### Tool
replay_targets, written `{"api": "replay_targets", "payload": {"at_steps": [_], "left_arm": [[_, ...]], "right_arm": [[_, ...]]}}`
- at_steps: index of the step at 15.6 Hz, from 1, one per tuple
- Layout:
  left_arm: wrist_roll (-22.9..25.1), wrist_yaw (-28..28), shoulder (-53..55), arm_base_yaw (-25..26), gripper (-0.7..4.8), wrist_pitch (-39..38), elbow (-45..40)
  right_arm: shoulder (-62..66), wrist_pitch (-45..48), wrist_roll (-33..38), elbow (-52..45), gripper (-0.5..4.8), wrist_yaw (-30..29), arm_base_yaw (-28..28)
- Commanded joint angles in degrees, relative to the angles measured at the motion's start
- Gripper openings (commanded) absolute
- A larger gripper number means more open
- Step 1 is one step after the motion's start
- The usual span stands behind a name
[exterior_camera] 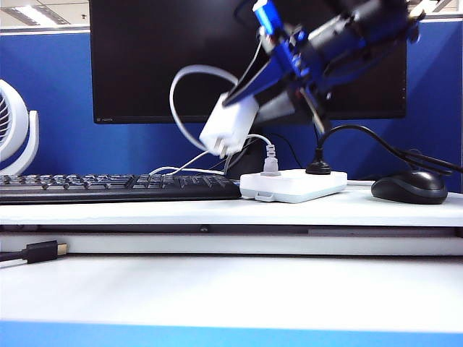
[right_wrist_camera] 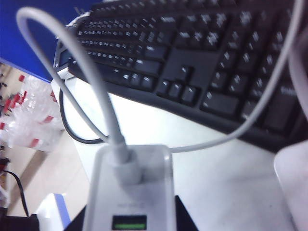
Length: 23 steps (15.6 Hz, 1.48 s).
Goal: Unplug the white charger from the socket, then place it next to the socket.
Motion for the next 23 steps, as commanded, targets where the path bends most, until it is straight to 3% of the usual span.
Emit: {"api": "replay_targets", "payload": {"at_steps": [1, 4, 7, 9, 14, 17, 19, 23], "left_arm": [[0.2, -0.2, -0.2, 0.0, -0.05, 0.7, 0.1], [0.2, -0.2, -0.2, 0.0, -0.05, 0.7, 0.1], [0.2, -0.2, -0.2, 0.0, -0.05, -0.1, 0.1], [0.2, -0.2, -0.2, 0.0, -0.05, -0.6, 0.1], [0.3, -0.2, -0.2, 0.0, -0.05, -0.5, 0.1], [1.4, -0.2, -0.2, 0.0, -0.05, -0.5, 0.1], [1.4, -0.2, -0.2, 0.0, -0.05, -0.5, 0.1], [1.3, -0.2, -0.2, 0.0, -0.05, -0.5, 0.1]], "right_arm": [[1.1, 1.8, 2.4, 0.3, 1.11, 0.0, 0.0], [3.1, 3.0, 5.2, 0.3, 1.06, 1.8, 0.1], [3.1, 3.1, 5.3, 0.4, 1.03, -0.5, 0.0], [2.3, 2.8, 4.9, 0.4, 1.02, -3.8, 0.0], [-2.3, 0.2, 1.3, 0.4, 1.02, -2.8, -0.9], [-8.7, -12.7, -8.2, 0.4, 0.83, 5.4, -2.3], [-11.4, -17.6, -11.4, 0.4, 0.83, 7.8, -3.9], [-13.8, -22.9, -11.3, 0.4, 0.84, 17.2, -9.0]]}}
